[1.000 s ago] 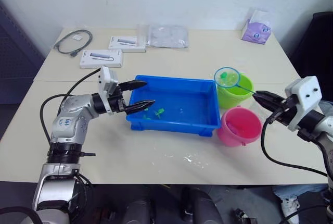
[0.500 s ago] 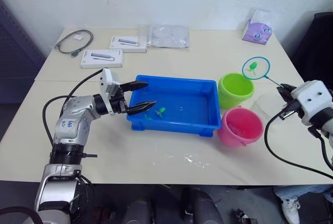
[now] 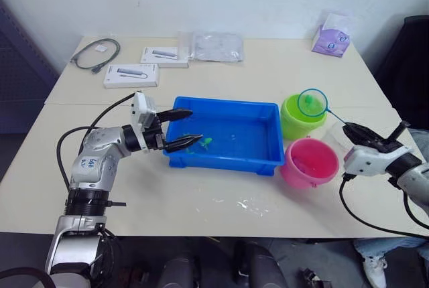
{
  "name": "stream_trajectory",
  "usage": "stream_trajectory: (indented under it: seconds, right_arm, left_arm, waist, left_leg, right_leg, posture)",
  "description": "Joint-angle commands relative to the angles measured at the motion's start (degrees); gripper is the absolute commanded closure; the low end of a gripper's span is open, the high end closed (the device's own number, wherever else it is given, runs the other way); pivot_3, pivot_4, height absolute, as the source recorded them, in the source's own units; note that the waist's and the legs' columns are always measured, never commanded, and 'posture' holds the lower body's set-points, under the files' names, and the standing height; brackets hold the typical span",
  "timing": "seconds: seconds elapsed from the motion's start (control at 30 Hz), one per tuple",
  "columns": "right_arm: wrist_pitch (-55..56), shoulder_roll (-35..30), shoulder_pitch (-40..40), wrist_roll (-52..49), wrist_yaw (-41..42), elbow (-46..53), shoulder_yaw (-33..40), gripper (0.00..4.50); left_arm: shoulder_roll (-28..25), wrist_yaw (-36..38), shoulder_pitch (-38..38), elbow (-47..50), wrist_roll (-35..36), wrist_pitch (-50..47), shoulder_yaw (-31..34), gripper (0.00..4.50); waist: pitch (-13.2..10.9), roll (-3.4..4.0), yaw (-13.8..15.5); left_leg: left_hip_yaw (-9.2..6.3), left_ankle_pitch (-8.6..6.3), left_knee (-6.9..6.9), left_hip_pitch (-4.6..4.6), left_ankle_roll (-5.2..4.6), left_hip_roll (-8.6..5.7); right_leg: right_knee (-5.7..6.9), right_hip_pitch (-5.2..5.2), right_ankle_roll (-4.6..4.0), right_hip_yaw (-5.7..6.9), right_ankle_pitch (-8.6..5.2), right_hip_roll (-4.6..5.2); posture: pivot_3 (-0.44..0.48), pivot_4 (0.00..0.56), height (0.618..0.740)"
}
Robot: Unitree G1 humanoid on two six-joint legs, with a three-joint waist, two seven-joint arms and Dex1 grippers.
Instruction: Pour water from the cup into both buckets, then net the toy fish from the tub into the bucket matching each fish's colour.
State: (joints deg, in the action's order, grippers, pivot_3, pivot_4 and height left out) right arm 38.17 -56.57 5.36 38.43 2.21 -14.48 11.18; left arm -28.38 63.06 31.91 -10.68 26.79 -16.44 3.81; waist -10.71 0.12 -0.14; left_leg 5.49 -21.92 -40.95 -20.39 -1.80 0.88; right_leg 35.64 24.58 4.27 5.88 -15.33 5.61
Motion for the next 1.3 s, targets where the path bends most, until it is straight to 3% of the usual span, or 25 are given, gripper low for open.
stream_trajectory:
  seconds: [0.03,0.1,0.4,0.7,1.3]
  right_arm:
    - [0.7,-2.1,0.3,6.5,-10.5,-1.2,0.0,4.50]
    - [-0.6,-2.3,0.4,8.9,-14.3,-1.0,-0.3,4.50]
    - [-1.7,-4.5,3.0,11.3,-17.8,-2.6,-5.0,4.50]
    - [2.6,-10.5,4.0,9.2,-18.3,-7.3,-6.8,4.50]
    - [5.9,-11.8,6.2,6.6,-14.2,-6.5,-9.8,4.50]
  left_arm:
    - [-0.7,0.4,0.2,2.2,0.6,0.1,0.4,0.03]
    - [-0.5,0.4,0.3,2.1,0.5,0.4,0.5,0.03]
    - [0.1,0.4,0.9,1.1,0.3,1.4,0.5,0.03]
    - [0.1,0.8,1.6,0.6,0.1,1.4,-0.1,0.03]
    - [-0.3,2.2,0.7,1.7,0.1,0.2,-1.2,0.03]
  waist:
    - [0.0,0.00,0.0]
    - [0.0,0.00,0.0]
    - [0.0,0.00,-0.1]
    - [0.0,0.00,0.0]
    - [0.0,0.02,0.0]
  left_leg:
    - [0.01,0.01,0.00,0.00,0.02,0.00]
    - [0.00,0.03,0.00,0.02,0.05,0.01]
    - [0.01,0.08,0.01,0.06,0.09,0.02]
    - [-0.01,0.09,0.02,0.05,0.07,0.01]
    - [-0.01,0.11,0.01,0.06,0.09,0.02]
  right_leg:
    - [-0.01,0.00,0.00,-0.01,0.00,-0.01]
    - [-0.04,-0.01,0.00,-0.01,0.00,-0.02]
    - [-0.01,-0.01,-0.03,-0.05,-0.02,-0.06]
    - [-0.03,-0.02,-0.03,-0.03,-0.01,-0.04]
    - [-0.02,-0.03,-0.03,-0.03,-0.02,-0.04]
  posture:
    - [0.000,0.150,0.740]
    - [0.000,0.150,0.740]
    - [0.000,0.150,0.740]
    - [0.000,0.150,0.740]
    - [0.000,0.150,0.740]
